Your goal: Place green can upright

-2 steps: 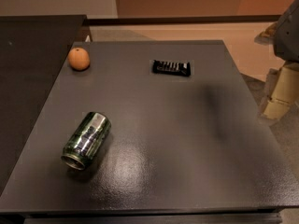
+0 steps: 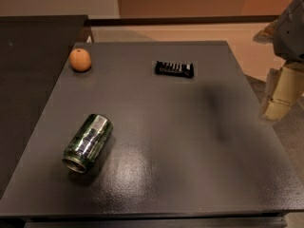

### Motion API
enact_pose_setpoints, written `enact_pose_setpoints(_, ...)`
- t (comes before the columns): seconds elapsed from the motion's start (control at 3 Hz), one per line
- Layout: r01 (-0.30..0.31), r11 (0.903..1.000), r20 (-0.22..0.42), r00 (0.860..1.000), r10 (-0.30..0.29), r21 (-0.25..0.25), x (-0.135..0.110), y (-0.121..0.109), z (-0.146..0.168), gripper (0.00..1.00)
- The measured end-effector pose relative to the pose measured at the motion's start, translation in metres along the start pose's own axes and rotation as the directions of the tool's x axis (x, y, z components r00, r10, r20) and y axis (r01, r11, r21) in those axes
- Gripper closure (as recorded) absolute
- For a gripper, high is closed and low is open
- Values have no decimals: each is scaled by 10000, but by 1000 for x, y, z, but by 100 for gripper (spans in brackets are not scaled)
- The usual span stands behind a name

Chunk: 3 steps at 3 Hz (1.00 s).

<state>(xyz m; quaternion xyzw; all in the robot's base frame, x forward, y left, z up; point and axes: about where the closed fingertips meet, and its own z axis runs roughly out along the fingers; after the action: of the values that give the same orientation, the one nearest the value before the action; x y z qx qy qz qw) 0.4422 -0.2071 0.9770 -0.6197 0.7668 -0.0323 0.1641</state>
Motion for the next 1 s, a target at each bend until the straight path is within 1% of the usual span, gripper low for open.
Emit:
enact_pose_setpoints(0.33,936,9956,270,9952,-936,15,-30,-6,10,0)
enact_pose_setpoints(0.67,1968,9804,608,9787,-1962,-50,-63,-12,24,0)
enact_pose_setpoints(1.0,2516,9678,789,9650,-2503,-72,-81,-15,31,0)
